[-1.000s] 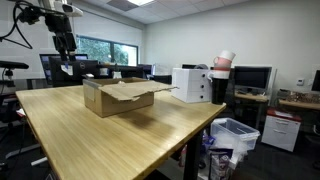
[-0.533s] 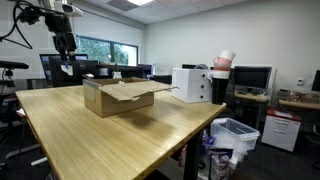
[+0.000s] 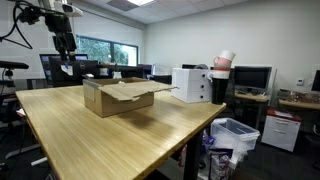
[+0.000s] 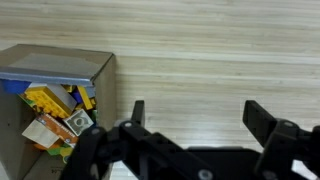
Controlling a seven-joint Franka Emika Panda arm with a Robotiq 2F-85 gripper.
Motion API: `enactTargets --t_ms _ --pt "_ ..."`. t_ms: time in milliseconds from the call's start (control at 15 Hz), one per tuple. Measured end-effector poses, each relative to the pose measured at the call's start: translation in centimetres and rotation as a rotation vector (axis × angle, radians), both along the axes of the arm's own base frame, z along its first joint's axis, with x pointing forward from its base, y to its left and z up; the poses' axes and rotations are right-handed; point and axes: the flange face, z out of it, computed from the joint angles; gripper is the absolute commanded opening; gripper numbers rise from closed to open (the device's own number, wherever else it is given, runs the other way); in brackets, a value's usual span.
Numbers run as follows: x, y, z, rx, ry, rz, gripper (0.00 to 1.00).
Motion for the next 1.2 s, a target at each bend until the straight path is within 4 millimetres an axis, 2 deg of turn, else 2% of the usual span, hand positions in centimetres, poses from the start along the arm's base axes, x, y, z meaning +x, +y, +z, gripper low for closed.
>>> enactTargets --t_ms 400,600,867,1200 --pt "0.1 -0.1 0.1 -0.001 -0.009 -0.001 1.0" --pt "1.7 -1.8 0.8 -0.015 -0.086 -0.038 1.0" --pt "4.7 -5.0 1.3 -0.048 -0.157 -0.111 1.0" --pt "7.6 -7.9 0.3 -0.13 -0.134 -0.213 1.0"
